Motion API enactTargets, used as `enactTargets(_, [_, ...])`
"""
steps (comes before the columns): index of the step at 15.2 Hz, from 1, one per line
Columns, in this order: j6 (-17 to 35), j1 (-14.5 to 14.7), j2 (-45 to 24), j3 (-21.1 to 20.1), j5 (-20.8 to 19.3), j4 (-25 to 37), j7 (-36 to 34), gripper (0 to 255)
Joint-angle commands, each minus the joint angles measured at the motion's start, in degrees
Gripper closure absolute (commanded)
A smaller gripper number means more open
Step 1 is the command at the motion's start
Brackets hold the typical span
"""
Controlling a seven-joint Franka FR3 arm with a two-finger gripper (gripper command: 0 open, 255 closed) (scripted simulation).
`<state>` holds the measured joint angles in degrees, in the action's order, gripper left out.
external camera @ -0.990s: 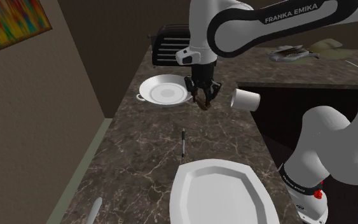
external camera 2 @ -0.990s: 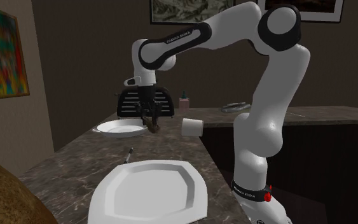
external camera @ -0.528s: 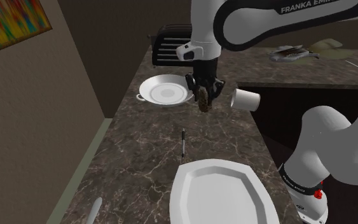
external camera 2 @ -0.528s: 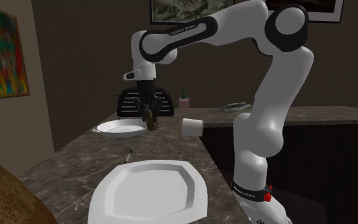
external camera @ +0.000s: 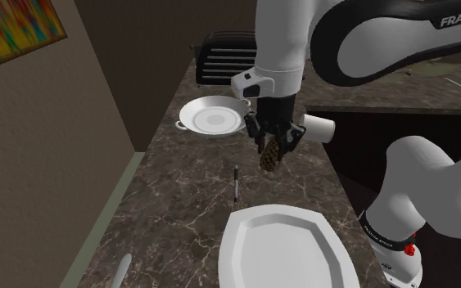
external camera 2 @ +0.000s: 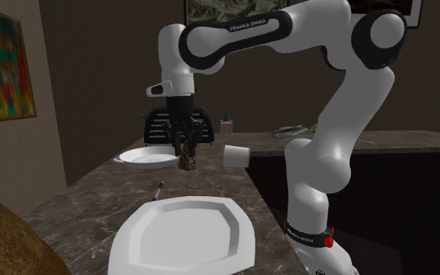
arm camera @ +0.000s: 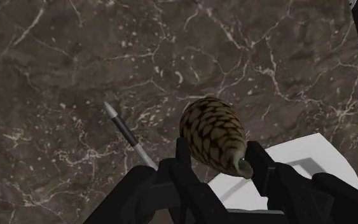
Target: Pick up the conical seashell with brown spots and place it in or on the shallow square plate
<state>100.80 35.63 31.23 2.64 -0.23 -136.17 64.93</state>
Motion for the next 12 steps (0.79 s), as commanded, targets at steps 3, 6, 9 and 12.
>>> enactTargets(3, [-0.64,2.42,2.21,-4.41,2.82,-1.47,-5.58,255])
enactTargets(6, [-0.91,4.27,3.08,-7.79,5.09,-1.86,-9.69,255])
enactTargets(9, [-1.01,6.14,3.30,-11.19,7.36,-1.67,-13.86,255])
enactTargets(12, [-0.94,7.91,2.87,-14.64,9.55,-0.90,-18.05,255])
